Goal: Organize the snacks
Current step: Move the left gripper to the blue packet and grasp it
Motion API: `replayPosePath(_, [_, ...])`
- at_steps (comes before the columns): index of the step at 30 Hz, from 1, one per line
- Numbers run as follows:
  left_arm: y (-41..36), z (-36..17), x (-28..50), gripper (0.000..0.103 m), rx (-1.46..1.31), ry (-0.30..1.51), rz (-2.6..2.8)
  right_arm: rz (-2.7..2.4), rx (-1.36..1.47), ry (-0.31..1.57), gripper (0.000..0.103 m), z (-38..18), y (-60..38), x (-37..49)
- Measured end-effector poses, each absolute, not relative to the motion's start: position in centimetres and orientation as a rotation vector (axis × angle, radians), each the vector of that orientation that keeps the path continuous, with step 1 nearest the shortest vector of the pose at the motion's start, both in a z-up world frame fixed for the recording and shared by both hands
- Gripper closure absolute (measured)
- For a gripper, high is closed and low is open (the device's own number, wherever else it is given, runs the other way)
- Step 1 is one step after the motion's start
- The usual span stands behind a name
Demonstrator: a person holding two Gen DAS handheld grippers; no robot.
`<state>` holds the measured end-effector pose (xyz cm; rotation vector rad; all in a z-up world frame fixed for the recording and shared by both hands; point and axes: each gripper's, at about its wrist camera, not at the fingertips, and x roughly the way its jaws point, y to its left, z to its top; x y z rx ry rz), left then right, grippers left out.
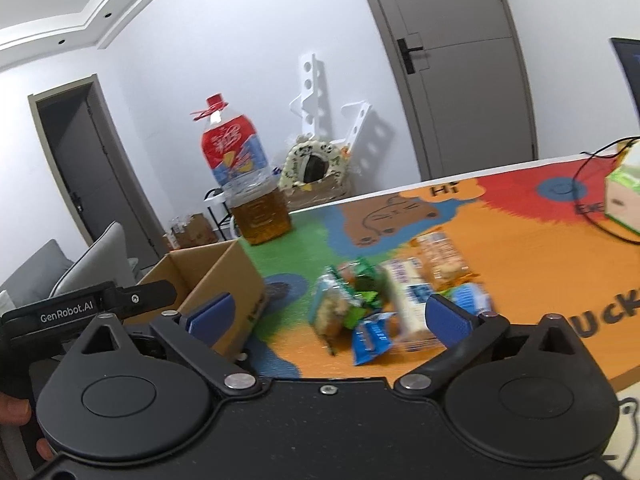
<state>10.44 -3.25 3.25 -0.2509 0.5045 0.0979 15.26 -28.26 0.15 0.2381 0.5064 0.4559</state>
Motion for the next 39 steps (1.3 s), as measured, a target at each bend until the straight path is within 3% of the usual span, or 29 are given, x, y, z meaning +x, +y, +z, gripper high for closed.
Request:
replayPosePath(16, [-7.9,1.7,12.2,0.002,-0.244,0.534,0.007,0.349,0.288,0.520,0.000,-2.4,-33.7,16.6])
replayPosePath(19, [-8.7,0.9,13.0,0.008,-0.252,0.550,0.003,0.341,0.281,0.526,0.009,-3.1,-34.0,17.0])
replayPosePath(21, [-9.0,0.4,13.5,0.023,-0.267,0.561,-0.003,0.340,0.277,0.537,0.023,-3.5,-34.2,17.4])
replayPosePath(26, [-9.9,-0.9,14.9,0.037,-0.302,0.588,-0.015,0.330,0.272,0.553,0.044,-4.3,-34.5,18.6])
replayPosePath(30, [-10.6,-1.7,16.2,0.045,-0.315,0.614,-0.022,0.328,0.291,0.573,0.046,-5.1,-34.6,20.0])
replayPosePath(39, [-12.2,-3.8,19.1,0.050,-0.321,0.664,-0.026,0.333,0.260,0.593,0.045,-5.9,-33.8,22.9])
